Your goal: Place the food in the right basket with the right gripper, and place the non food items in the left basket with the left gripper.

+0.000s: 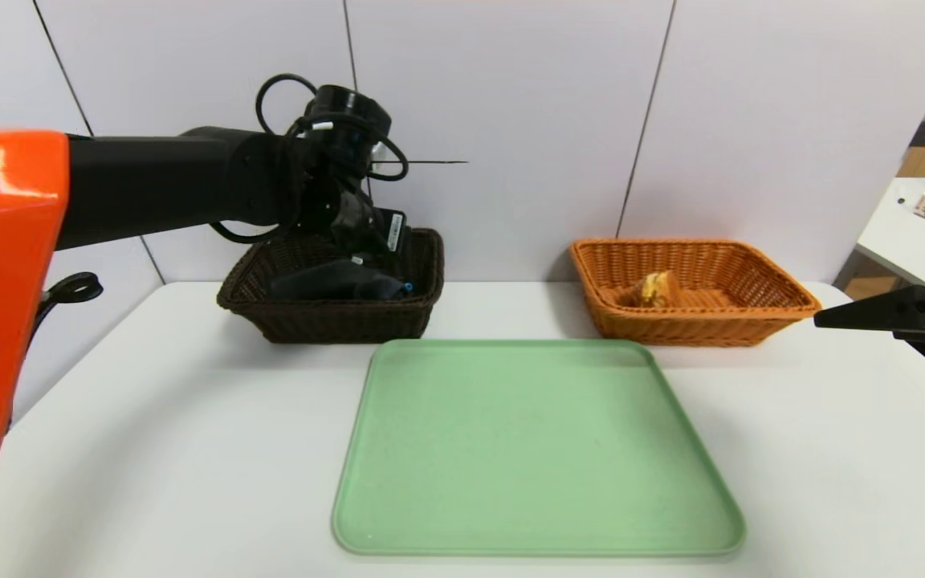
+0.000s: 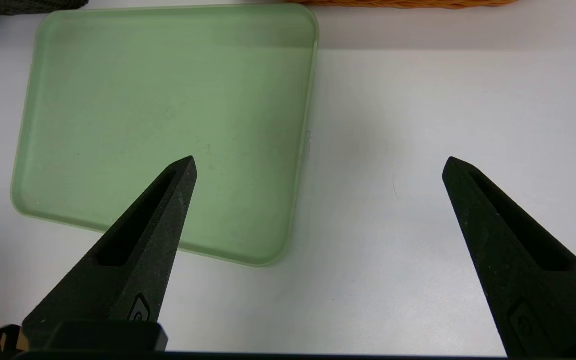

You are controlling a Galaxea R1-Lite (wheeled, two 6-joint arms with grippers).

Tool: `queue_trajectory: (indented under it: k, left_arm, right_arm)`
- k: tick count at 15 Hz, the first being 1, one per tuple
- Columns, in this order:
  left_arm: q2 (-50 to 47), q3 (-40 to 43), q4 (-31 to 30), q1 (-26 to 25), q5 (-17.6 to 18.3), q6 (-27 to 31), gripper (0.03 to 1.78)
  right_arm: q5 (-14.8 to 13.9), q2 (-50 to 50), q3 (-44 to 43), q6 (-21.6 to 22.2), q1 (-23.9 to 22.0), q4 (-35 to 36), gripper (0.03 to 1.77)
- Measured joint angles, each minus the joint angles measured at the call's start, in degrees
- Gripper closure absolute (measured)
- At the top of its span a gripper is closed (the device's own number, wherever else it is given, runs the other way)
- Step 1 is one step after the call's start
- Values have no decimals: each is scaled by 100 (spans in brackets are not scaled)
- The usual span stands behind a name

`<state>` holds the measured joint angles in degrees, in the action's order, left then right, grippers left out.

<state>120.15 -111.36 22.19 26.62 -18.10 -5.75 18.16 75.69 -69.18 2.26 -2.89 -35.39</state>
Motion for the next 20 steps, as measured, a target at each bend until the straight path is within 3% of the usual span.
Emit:
queue_trajectory:
  k: [4,13,17,20]
  left_arm:
    - [-380,4,251,13,-5,0,24]
    - [-1766,257,1736,208,-30,-89,15]
    - [-2483,1175,1832,232,-33,-127,14]
    - [-3211,2460,1810,239,-69,-535,13]
  right_arm:
    - [16,-39,0,9,66,4,10]
    - [13,-207,24,2,201,119,10]
    - [9,-334,144,-9,467,122,10]
    - [0,-640,394,-50,663,122,10]
